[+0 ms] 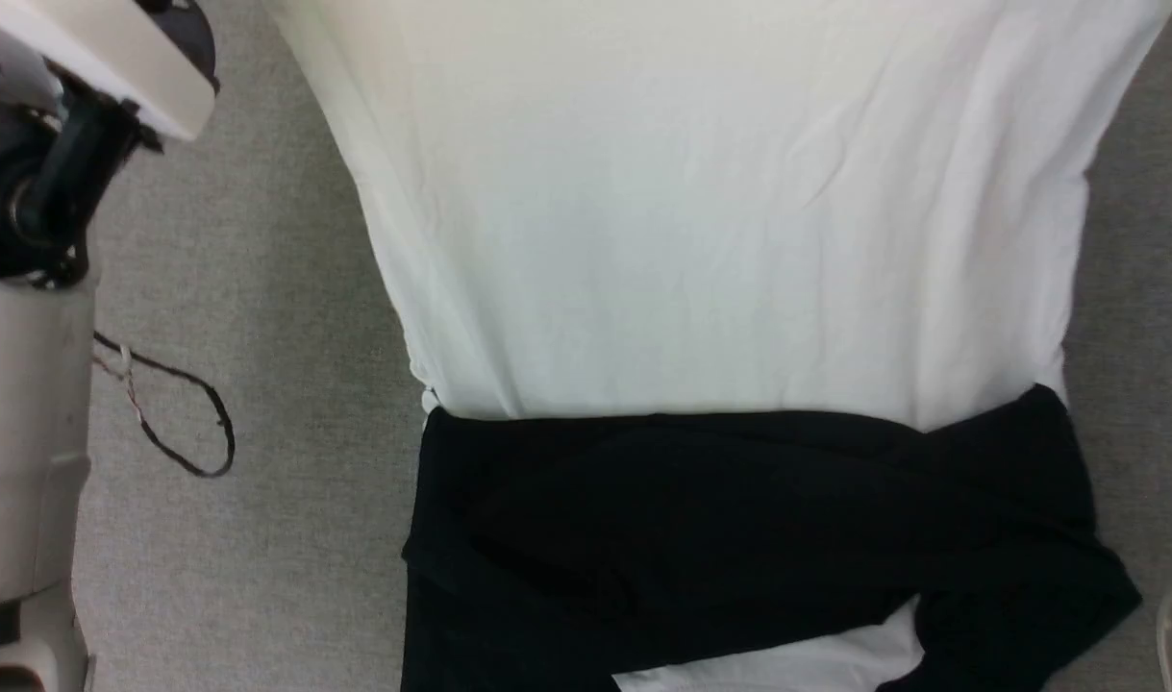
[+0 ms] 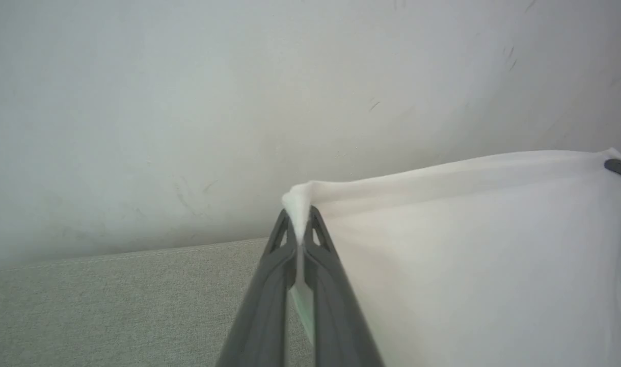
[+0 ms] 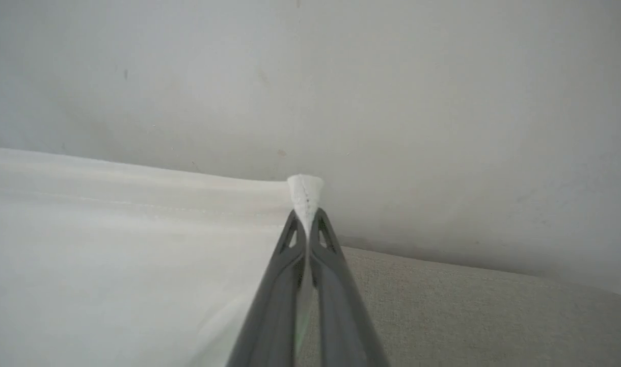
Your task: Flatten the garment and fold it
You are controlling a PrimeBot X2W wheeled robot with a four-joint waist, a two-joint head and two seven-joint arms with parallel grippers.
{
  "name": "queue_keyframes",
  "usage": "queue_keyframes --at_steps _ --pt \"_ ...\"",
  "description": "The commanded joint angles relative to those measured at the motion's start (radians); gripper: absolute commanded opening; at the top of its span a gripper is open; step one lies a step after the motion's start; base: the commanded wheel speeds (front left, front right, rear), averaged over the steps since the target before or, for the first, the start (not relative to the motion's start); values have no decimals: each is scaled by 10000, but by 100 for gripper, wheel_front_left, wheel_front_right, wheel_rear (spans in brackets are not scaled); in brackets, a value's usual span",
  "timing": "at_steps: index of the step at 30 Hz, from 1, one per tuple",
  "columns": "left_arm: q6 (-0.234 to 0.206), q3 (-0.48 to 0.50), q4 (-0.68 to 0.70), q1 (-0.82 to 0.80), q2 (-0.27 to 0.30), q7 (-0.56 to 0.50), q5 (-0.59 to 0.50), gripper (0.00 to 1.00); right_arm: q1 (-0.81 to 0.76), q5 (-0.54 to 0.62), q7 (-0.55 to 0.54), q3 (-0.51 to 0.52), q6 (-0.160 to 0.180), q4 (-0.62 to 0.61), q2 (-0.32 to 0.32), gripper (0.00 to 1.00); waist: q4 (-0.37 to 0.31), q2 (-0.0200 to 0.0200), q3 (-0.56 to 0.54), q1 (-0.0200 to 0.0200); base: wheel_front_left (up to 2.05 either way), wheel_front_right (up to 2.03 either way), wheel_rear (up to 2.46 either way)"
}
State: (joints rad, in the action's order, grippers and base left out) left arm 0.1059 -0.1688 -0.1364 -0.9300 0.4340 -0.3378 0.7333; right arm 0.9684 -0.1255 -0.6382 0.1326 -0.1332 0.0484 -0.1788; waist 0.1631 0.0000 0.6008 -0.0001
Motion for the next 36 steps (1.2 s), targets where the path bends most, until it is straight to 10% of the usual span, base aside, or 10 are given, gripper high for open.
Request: queue_keyframes --at_steps 1,11,21,36 --pt "61 129 170 462 187 239 46 0 -517 -278 181 91 25 -214 -235 0 -381 0 -836 1 0 0 0" --pt "134 121 2457 3713 890 453 489 0 -3620 -1566 443 276 25 -1895 82 0 -684 0 -2480 1 0 0 0" --pt "-1073 888 5947 9104 1251 299 912 0 -8142 -2827 536 963 25 -4321 1088 0 -774 0 -3872 1 0 0 0" --pt "-1418 131 6643 13538 367 964 1163 0 -12684 -4350 1456 1101 25 -4577 1283 0 -720 0 -4293 1 0 0 0"
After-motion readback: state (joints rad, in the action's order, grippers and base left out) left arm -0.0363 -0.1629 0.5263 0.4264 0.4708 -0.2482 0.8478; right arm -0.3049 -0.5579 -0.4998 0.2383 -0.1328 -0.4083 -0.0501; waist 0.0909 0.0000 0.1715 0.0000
